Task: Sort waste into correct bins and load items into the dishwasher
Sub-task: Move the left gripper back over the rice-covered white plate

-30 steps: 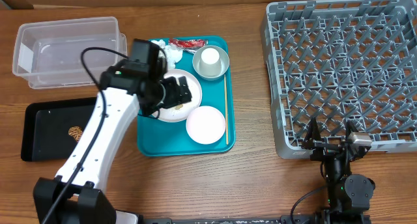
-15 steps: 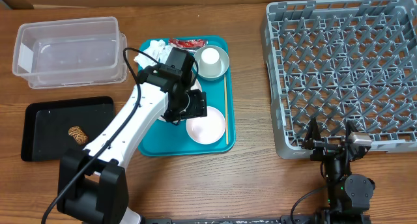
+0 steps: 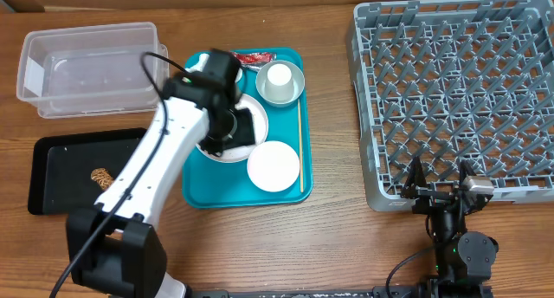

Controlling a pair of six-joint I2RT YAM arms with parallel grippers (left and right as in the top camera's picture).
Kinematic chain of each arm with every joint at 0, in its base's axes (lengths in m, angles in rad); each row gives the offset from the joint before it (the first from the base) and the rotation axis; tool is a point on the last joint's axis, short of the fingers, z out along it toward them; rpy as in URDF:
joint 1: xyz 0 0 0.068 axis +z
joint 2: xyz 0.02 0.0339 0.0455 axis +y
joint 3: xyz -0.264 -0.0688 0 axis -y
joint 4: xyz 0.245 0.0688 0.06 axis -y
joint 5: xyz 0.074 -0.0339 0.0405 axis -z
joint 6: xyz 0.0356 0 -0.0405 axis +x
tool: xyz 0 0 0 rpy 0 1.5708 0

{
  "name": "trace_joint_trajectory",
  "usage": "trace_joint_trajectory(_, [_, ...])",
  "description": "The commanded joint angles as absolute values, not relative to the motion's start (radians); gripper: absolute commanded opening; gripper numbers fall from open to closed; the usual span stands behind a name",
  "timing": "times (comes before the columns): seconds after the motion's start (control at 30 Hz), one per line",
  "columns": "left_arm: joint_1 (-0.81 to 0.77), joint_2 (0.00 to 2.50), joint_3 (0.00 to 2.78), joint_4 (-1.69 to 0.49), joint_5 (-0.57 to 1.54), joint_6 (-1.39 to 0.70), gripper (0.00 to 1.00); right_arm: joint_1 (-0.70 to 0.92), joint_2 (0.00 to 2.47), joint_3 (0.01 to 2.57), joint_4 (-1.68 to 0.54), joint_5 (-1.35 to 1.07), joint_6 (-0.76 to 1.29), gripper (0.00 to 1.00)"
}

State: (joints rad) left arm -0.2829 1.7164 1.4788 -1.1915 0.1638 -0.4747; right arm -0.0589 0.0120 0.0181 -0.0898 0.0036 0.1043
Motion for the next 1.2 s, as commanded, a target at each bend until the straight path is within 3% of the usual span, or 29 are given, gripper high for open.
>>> trace_joint_trajectory(0.0, [-0.213, 1.718, 1.563, -1.246, 0.093, -0.479, 0.56, -0.060, 0.003, 0.008, -0.084, -0.001, 0.104, 1.00])
trace_joint_trajectory(0.1, [-0.149, 1.718, 1.582, -1.274, 0.094, -0.479, 0.68, -0.060, 0.003, 0.008, -0.084, -0.001, 0.104, 1.00])
trace_joint_trajectory(0.17, [-0.114, 1.720, 1.581, -1.280, 0.101, -0.479, 0.92, -0.060, 0.003, 0.008, -0.084, -0.001, 0.104, 1.00])
trace_joint_trajectory(0.27, [-0.084, 1.721, 1.579, -1.287, 0.102, -0.479, 1.00, -0.060, 0.003, 0.008, -0.084, -0.001, 0.104, 1.00])
trace_joint_trajectory(0.47, [-0.083, 1.721, 1.575, -1.273, 0.104, -0.475, 1.00, -0.060, 0.003, 0.008, -0.084, -0.001, 0.104, 1.00])
trace_joint_trajectory(0.57, [-0.099, 1.724, 1.554, -1.232, 0.095, -0.396, 0.82, -0.060, 0.003, 0.008, -0.084, -0.001, 0.104, 1.00])
trace_joint_trajectory(0.7, [-0.115, 1.744, 1.508, -1.179, 0.049, -0.366, 0.82, -0.060, 0.003, 0.008, -0.084, -0.001, 0.104, 1.00])
trace_joint_trajectory(0.83, [-0.117, 1.781, 1.485, -1.138, 0.045, -0.366, 0.88, -0.060, 0.003, 0.008, -0.084, -0.001, 0.104, 1.00])
trace_joint_trajectory(1.0, [-0.118, 1.846, 1.485, -1.071, 0.070, -0.366, 0.79, -0.060, 0.003, 0.008, -0.084, -0.001, 0.104, 1.00])
trace_joint_trajectory(1.17, [-0.124, 1.885, 1.486, -0.949, 0.247, -0.367, 0.75, -0.060, 0.003, 0.008, -0.084, -0.001, 0.104, 1.00])
